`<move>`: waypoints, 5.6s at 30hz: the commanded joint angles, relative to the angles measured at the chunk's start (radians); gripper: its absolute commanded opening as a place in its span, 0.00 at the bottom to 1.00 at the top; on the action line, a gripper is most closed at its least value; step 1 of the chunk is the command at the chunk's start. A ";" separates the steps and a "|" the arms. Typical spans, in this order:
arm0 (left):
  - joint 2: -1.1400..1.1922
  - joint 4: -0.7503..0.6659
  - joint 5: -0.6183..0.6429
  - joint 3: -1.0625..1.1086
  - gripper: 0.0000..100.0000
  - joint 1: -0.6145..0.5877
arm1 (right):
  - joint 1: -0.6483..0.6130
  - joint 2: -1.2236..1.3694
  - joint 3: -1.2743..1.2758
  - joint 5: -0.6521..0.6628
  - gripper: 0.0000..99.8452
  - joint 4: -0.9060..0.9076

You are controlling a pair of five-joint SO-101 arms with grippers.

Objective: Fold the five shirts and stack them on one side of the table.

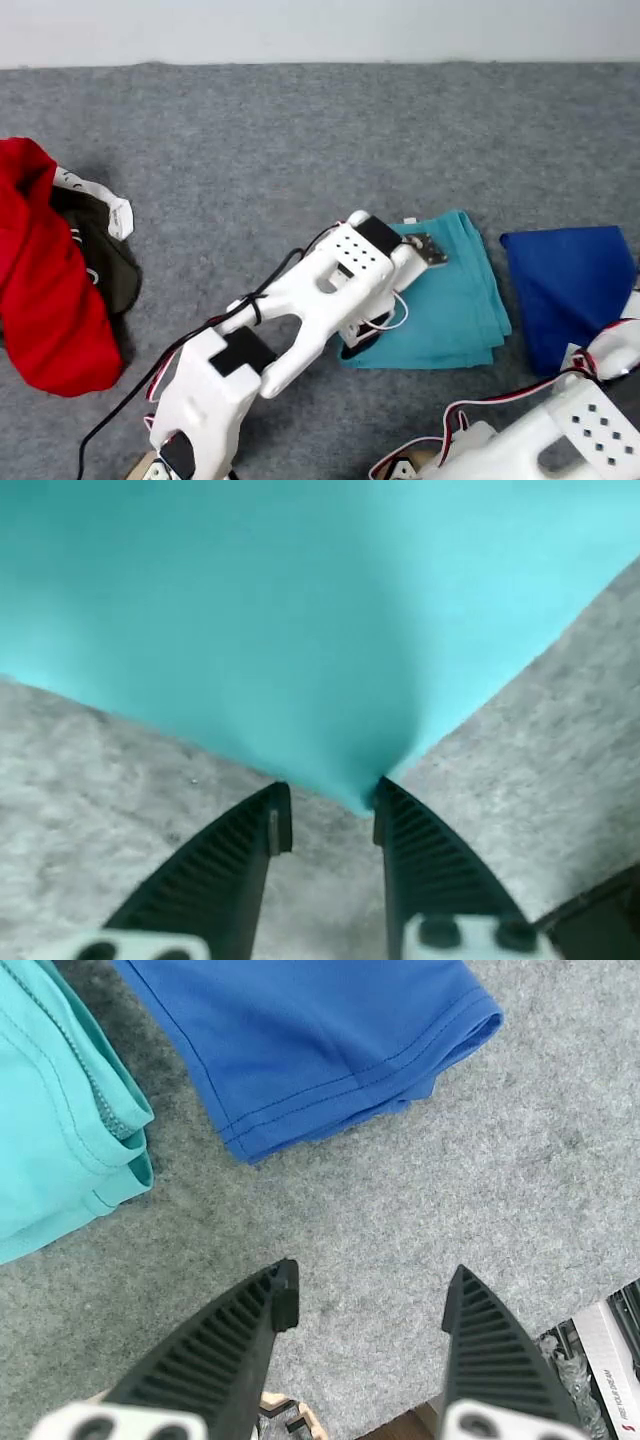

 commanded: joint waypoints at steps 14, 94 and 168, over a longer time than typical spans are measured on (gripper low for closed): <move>-0.347 0.041 -0.037 0.035 0.13 -0.026 | -0.105 0.013 -0.008 -0.003 0.25 -0.082; -0.764 0.040 -0.032 0.128 0.13 -0.206 | -0.154 1.090 -0.784 -0.543 0.01 -0.305; -0.724 -0.101 -0.009 -0.042 0.14 -1.722 | -0.607 0.627 -0.347 -0.120 0.21 -0.130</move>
